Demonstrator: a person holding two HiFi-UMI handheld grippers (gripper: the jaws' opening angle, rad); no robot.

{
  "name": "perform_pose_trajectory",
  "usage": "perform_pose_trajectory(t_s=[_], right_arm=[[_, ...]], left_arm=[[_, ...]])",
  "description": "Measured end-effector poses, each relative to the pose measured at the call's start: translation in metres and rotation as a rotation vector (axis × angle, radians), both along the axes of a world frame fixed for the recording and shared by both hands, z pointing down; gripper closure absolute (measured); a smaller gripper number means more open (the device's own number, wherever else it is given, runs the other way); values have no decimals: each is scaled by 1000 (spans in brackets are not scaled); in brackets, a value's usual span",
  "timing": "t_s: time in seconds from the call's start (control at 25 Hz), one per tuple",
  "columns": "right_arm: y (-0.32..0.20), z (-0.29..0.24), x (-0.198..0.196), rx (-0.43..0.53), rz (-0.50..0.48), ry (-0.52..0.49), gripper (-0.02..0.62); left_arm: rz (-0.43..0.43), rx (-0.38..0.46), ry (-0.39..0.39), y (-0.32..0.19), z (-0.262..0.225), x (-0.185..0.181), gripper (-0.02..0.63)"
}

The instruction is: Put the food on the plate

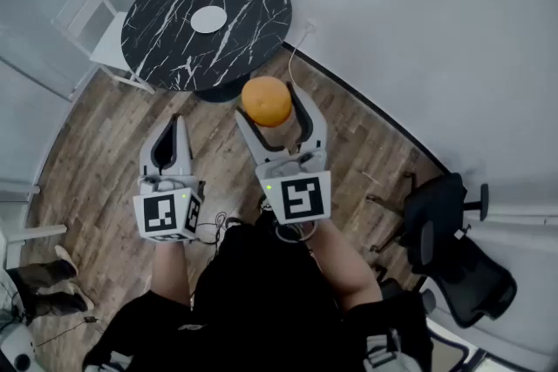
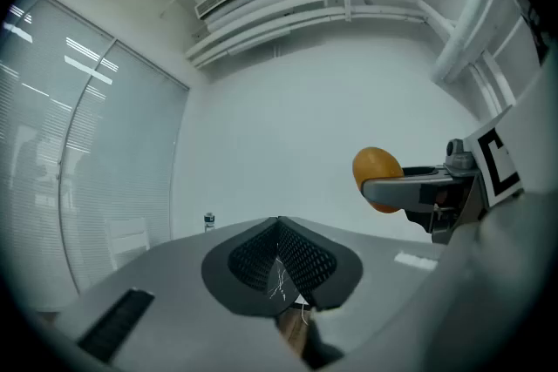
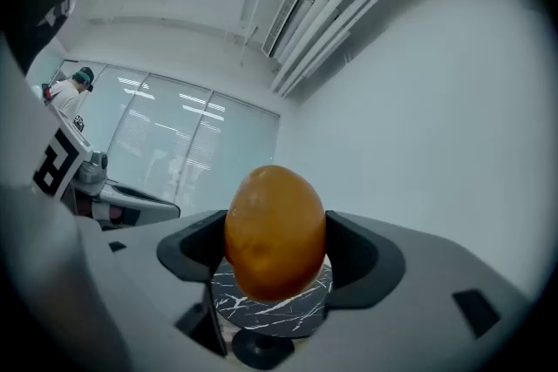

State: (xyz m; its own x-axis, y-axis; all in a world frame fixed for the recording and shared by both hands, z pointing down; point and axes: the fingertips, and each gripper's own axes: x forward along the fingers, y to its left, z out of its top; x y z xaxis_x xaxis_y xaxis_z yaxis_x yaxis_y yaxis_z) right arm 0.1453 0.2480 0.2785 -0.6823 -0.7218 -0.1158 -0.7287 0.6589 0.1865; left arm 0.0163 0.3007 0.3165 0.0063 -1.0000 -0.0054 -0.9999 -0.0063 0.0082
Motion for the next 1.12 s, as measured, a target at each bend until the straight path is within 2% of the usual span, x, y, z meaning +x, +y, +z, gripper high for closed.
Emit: perform_pose_trajectory(t_s=[0.28, 0.48, 0.76, 0.96, 1.12], right_arm=[[-16, -11, 25, 27, -46, 9, 264], [-31, -11, 45, 38, -83, 46, 264], [-55, 12, 52, 6, -140, 68, 264], [-71, 19, 45, 3, -148, 83, 264], [-88, 26, 34, -8, -146, 97, 264]], left_arm=[[-5, -3, -20, -5, -7, 16, 606], [-83, -47, -13, -9, 3, 12, 606], [-106, -105, -26, -19, 28, 33, 606], [-106, -111, -62, -39, 26, 24, 606], [-95, -118, -49, -62, 32, 16, 606]])
